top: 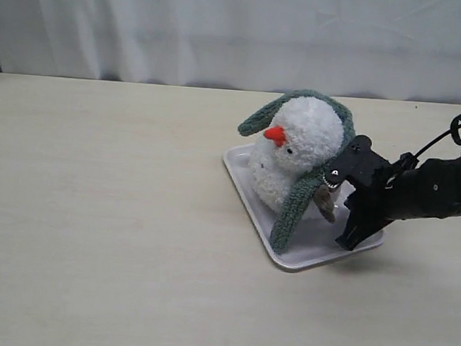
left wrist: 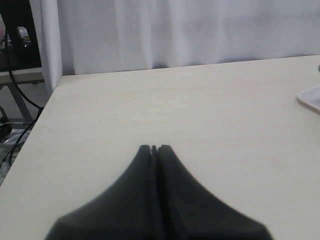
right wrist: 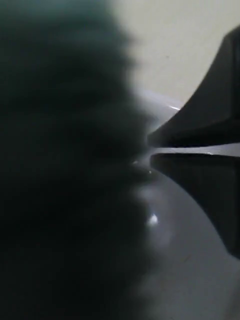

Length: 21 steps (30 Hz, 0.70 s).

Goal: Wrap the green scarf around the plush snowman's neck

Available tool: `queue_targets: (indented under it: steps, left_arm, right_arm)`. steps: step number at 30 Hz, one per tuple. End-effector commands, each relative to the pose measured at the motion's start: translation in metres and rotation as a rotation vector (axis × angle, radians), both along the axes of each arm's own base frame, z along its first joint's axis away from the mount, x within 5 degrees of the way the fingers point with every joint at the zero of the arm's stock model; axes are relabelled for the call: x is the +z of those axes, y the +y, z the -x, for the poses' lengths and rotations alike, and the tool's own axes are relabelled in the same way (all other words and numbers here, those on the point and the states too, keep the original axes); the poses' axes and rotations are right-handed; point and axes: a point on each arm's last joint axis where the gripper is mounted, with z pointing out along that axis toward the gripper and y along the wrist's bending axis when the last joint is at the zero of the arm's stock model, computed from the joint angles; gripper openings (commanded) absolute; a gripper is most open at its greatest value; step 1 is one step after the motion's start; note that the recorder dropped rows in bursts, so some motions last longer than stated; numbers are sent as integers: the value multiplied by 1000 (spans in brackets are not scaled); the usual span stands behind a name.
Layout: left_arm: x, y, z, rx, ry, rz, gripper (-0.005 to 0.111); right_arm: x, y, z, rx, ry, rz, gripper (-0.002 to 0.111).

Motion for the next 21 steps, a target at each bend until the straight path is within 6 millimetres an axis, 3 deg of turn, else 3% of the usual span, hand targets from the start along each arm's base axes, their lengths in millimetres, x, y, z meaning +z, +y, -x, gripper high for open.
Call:
queue_targets:
  steps: [1, 4, 8, 11, 17, 21]
  left_arm:
    - [0, 0, 0, 6, -10, 8, 0]
    - [0, 0, 0, 6, -10, 8, 0]
    - [0, 0, 0, 6, -10, 8, 0]
    - [0, 0, 0, 6, -10, 8, 0]
    - [0, 0, 0, 6, -10, 8, 0]
    - [0, 0, 0, 6, -10, 8, 0]
  right_arm:
    - [6, 5, -6, 17, -99, -11, 4]
    - [6, -4, -8, -78, -99, -65, 4]
    - [3, -31, -8, -342, -16, -189, 4]
    - [8, -49, -10, -580, 126, -275, 14]
    - [8, -48, -3, -652, 320, -273, 50]
    - [5, -44, 2, -639, 351, -264, 47]
